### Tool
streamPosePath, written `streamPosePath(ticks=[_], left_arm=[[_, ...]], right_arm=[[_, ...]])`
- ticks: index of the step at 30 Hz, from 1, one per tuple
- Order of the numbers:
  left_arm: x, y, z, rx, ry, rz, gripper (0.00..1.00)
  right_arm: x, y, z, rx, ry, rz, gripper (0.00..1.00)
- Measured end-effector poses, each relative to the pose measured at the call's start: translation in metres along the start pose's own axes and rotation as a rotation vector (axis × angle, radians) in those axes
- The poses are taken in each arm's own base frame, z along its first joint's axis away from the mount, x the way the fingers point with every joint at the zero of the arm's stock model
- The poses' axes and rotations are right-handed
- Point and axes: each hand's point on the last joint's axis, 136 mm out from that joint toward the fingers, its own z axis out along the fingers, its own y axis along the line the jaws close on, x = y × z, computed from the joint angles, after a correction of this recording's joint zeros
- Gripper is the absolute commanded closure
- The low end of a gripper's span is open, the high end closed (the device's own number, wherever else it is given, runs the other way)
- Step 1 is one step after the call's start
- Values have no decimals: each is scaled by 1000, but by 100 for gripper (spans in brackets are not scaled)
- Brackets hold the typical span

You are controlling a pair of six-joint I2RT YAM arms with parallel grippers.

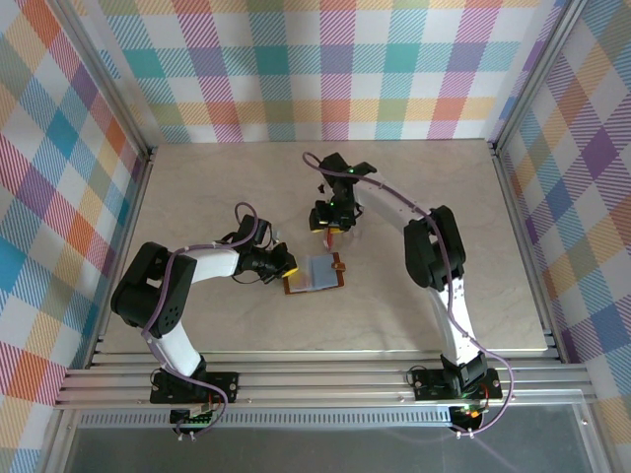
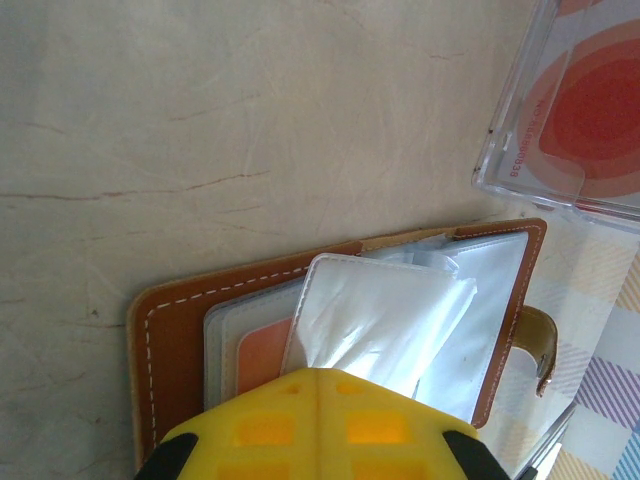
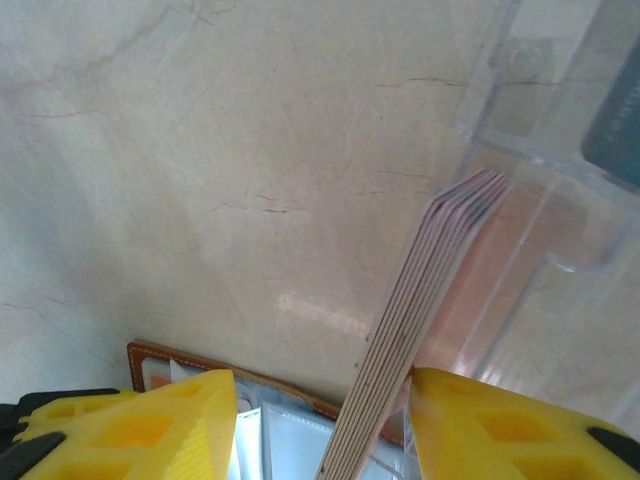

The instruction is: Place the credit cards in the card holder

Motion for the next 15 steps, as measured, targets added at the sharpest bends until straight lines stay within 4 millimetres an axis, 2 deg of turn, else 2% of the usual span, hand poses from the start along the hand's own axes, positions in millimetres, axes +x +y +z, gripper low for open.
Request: streamPosePath(ticks=[15], left_arm=[[0,0,0,0,0,0,100]], right_arm=[[2,2,2,24,17,-4,50]])
